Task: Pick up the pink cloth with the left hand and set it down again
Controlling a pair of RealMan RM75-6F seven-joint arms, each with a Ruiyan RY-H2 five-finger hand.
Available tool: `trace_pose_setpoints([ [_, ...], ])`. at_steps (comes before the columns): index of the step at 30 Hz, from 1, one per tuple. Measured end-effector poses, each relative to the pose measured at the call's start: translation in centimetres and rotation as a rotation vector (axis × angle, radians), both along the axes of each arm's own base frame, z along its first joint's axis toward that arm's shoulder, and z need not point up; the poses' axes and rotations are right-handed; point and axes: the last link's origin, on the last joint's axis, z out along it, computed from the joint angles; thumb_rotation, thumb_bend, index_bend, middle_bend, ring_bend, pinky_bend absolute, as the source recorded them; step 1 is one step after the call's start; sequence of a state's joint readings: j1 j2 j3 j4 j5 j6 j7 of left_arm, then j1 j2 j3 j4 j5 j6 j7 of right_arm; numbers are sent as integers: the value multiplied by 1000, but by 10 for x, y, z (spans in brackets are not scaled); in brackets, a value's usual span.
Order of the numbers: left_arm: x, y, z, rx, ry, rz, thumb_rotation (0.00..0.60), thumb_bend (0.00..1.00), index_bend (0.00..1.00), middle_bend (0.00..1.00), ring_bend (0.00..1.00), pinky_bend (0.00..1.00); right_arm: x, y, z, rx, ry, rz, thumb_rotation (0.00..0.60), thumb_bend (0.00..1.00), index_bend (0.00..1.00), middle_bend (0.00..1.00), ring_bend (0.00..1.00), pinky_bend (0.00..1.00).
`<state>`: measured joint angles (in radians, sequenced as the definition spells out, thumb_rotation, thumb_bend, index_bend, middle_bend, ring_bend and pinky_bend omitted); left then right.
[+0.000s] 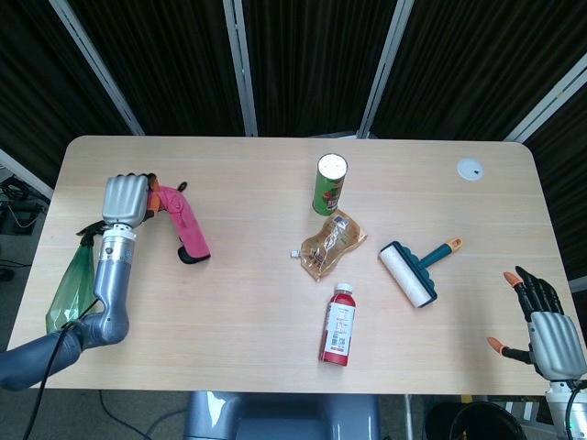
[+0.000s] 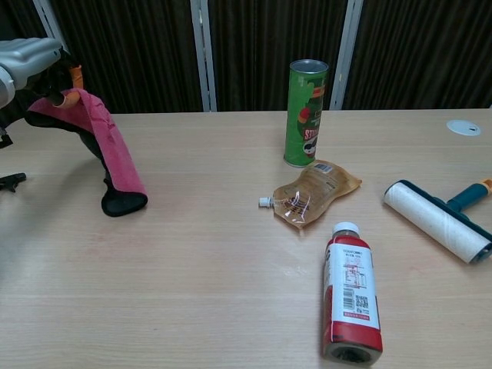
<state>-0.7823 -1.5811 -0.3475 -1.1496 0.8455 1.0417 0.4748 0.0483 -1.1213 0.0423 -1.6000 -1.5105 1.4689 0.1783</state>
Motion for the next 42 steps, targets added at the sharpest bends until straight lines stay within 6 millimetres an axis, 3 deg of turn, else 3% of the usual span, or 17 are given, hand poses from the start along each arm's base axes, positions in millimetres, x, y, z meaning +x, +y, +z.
trace_pose_setpoints([
  [6, -9, -5, -2, -30, 0, 28, 600, 491, 635, 462, 410, 451, 0, 0, 0, 1, 0, -2, 600, 0, 79, 0, 0, 0],
  [8, -13, -9, -5, -53, 12, 30, 600, 426, 542, 340, 311, 410, 0, 0, 0, 2, 0, -3, 600, 0, 79, 0, 0, 0],
  [10, -16, -12, -7, -73, 32, 30, 600, 260, 376, 131, 131, 283, 0, 0, 0, 2, -1, -5, 600, 0, 80, 0, 0, 0],
  [13, -18, -18, -9, -101, 57, 29, 600, 101, 180, 2, 3, 77, 0, 0, 0, 1, 1, -4, 600, 0, 79, 0, 0, 0],
  [16, -19, -23, -7, -111, 72, 27, 600, 77, 125, 0, 0, 3, 0, -1, 0, 3, 1, -4, 600, 0, 79, 0, 0, 0],
  [25, -26, -40, 8, -90, 39, 44, 600, 83, 122, 0, 0, 0, -1, 0, 0, 5, -3, -7, 600, 0, 79, 0, 0, 0],
  [28, -28, -57, 17, -80, -13, 47, 600, 84, 122, 0, 0, 0, -1, 0, 0, 7, 1, -7, 600, 0, 78, 0, 0, 0],
  [34, -42, -109, 46, -15, -69, 16, 600, 90, 122, 0, 0, 0, 0, 1, 0, 14, 23, 3, 600, 0, 78, 0, 0, 0],
  [42, -73, -201, 79, 63, -63, -28, 600, 72, 23, 0, 0, 0, 2, 2, 0, 16, 67, 17, 600, 0, 67, 0, 0, 0],
])
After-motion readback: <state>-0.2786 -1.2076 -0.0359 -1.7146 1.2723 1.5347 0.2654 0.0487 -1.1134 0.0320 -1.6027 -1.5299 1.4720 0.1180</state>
